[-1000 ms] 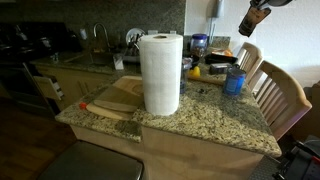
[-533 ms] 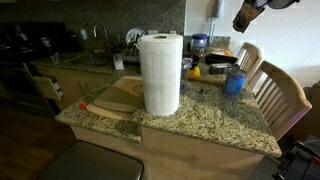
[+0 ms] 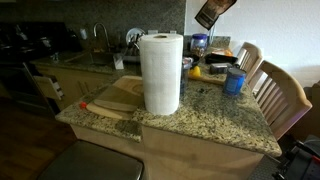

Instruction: Put the brown satchet in the black bowl

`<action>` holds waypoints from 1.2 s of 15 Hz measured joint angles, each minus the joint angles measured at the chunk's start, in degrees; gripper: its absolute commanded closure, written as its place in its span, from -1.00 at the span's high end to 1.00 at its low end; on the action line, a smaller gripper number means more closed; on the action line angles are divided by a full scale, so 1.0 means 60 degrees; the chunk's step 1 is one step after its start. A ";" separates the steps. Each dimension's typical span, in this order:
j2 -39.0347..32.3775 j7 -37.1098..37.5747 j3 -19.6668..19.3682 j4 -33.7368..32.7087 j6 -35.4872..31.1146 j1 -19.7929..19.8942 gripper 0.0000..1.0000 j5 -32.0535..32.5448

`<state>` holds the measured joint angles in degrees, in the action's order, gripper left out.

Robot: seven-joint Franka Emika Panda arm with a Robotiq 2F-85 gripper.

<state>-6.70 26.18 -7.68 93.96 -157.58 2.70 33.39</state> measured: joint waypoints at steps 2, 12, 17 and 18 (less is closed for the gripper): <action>0.0006 -0.1181 0.0305 0.0256 0.0110 -0.0016 -0.99 -0.1391; 0.0185 -0.5800 0.0153 0.0987 0.2100 0.0715 -0.99 -0.5115; 0.0332 -0.6290 -0.0167 0.1082 0.2620 0.0987 -0.99 -0.5093; 0.0344 -0.6295 -0.0212 0.1102 0.2593 0.1005 -0.99 -0.5065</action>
<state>-4.63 -11.59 -8.96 100.57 -142.02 8.73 3.00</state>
